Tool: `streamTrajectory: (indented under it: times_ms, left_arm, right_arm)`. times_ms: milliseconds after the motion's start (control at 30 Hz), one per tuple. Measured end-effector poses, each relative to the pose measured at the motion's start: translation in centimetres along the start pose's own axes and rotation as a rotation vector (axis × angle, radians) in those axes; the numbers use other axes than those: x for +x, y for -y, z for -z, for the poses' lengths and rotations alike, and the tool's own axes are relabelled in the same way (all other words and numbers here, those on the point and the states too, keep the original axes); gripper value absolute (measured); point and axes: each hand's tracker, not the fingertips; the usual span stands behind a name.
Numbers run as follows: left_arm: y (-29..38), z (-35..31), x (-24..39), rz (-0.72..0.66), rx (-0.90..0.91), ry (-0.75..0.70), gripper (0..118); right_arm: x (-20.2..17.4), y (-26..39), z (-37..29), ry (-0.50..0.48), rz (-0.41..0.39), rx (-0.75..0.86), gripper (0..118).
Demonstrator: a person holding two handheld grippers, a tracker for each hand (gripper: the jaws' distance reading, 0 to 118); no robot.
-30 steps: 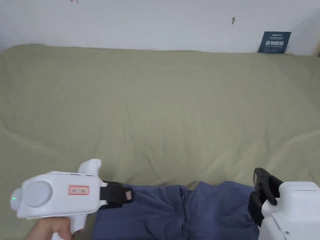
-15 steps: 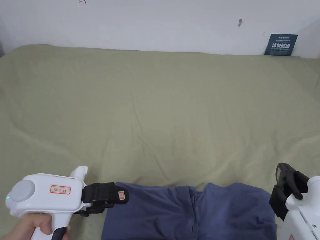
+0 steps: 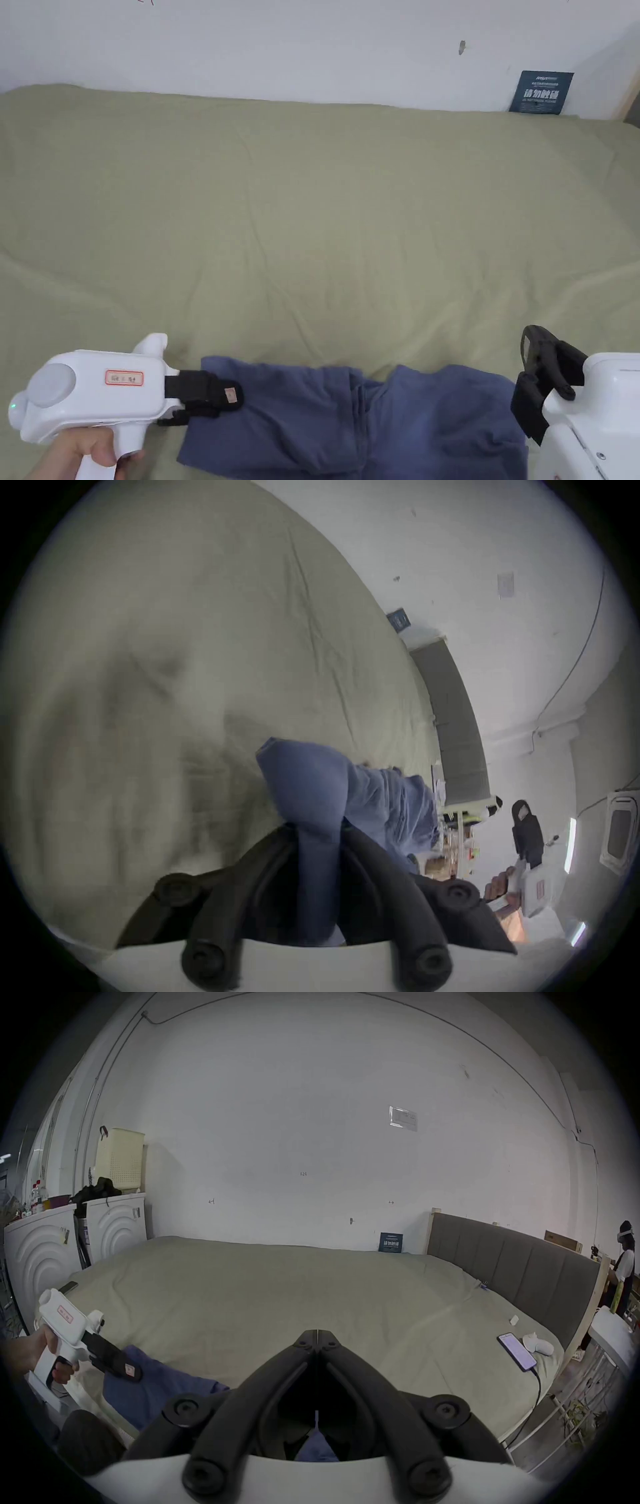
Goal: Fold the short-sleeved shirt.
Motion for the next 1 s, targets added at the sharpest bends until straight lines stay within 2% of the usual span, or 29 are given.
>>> streamTrajectory:
  times_ms: [100,167,333,467,567,667,1000]
  left_arm:
    - [-0.9,-3.6,-0.8,0.065,0.059,-0.057,12]
    - [-1.8,-6.7,-1.9,0.003,0.116,-0.114,12]
    - [-2.4,-13.8,-2.0,0.045,0.228,-0.313,12]
    - [-1.3,-14.5,2.5,0.116,0.204,-0.408,12]
    - [-0.2,-12.4,7.1,0.156,0.194,-0.389,12]
    - [0.3,-8.9,11.3,0.252,0.164,-0.4,12]
    - [0.9,6.8,16.3,0.342,-0.01,-0.46,12]
  right_arm:
    - [0.0,-0.4,0.1,-0.013,-0.006,0.011,0]
    - [-0.1,-0.7,0.2,-0.037,-0.002,0.02,0]
    - [-0.6,-1.0,0.9,-0.052,-0.017,0.043,0]
    - [-1.1,-1.1,1.4,-0.062,0.004,0.053,0]
    - [-1.3,-1.0,1.4,-0.068,0.015,0.053,0]
    - [-1.2,-0.8,0.9,-0.074,0.013,0.051,0]
    - [0.6,0.5,0.2,-0.061,0.019,0.001,0]
